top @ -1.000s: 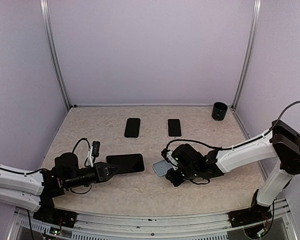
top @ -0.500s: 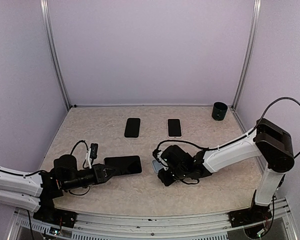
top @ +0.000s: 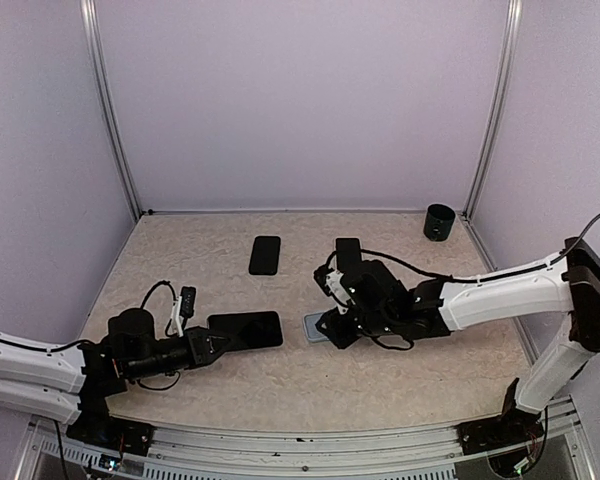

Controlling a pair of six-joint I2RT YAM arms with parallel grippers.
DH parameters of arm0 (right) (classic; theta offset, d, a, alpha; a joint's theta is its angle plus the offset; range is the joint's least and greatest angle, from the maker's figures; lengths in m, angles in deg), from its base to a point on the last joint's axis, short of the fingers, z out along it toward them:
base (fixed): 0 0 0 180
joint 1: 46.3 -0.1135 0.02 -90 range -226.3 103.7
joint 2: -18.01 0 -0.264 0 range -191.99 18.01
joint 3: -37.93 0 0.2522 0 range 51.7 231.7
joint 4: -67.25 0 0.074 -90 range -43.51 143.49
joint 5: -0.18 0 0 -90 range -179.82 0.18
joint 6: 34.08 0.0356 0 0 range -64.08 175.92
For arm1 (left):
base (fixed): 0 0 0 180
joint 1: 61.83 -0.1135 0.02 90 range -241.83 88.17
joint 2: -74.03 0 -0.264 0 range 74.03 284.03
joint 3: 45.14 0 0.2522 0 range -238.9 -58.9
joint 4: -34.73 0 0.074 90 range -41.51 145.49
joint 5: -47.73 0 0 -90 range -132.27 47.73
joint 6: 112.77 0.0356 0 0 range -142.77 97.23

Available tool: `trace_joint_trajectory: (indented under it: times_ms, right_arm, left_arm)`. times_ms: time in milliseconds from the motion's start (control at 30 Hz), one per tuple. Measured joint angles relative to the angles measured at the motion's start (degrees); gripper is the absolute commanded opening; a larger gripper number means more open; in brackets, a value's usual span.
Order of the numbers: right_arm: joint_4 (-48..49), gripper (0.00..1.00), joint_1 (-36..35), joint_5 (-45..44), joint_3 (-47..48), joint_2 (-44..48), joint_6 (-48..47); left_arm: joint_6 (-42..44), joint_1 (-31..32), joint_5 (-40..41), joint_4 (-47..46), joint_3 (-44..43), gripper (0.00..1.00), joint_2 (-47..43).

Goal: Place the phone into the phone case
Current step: Move the phone case to the center of the board.

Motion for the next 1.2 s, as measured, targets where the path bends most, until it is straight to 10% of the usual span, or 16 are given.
trace_joint_trajectory:
  times_ms: [467, 1200]
  right_arm:
    - [2.91, 0.79, 19.67, 8.17, -9.6, 7.17, 1.92]
    - [10.54, 0.84, 26.29, 24.26, -6.86, -6.86, 3.72]
  left_arm:
    - [1.27, -0.2, -1.84, -1.14, -9.84, 0.0, 13.31]
    - [0.81, -0.44, -4.07, -5.22, -13.53, 0.0, 24.5]
